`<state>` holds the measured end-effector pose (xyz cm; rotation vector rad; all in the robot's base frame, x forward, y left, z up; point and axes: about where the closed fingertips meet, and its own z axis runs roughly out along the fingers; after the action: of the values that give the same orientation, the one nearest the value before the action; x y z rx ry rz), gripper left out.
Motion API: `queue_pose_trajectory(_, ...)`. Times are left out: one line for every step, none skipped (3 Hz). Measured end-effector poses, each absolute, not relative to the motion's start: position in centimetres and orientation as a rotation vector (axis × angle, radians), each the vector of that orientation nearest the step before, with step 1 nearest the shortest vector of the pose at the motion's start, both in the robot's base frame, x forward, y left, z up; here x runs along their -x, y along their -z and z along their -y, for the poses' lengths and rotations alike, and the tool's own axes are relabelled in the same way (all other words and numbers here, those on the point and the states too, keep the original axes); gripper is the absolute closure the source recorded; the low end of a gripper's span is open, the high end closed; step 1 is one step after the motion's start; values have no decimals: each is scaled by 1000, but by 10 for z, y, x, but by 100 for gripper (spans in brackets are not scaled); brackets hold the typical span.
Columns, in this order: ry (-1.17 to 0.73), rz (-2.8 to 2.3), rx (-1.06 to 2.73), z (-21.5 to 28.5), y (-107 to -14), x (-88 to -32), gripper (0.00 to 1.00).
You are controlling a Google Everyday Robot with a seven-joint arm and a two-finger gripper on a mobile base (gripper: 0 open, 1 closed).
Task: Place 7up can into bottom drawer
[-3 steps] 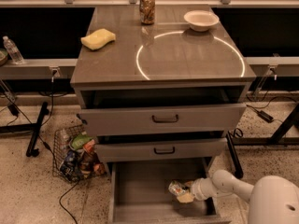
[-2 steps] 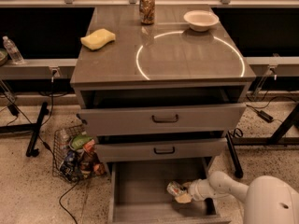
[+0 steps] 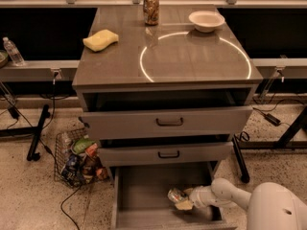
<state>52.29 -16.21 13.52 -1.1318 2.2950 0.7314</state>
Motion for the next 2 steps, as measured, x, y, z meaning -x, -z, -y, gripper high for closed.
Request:
queue_pose_trajectory(-745,-2286,1127,154,-136,-523,0)
queue_pose_trajectory(-745,-2286,1127,154,-136,-523,0)
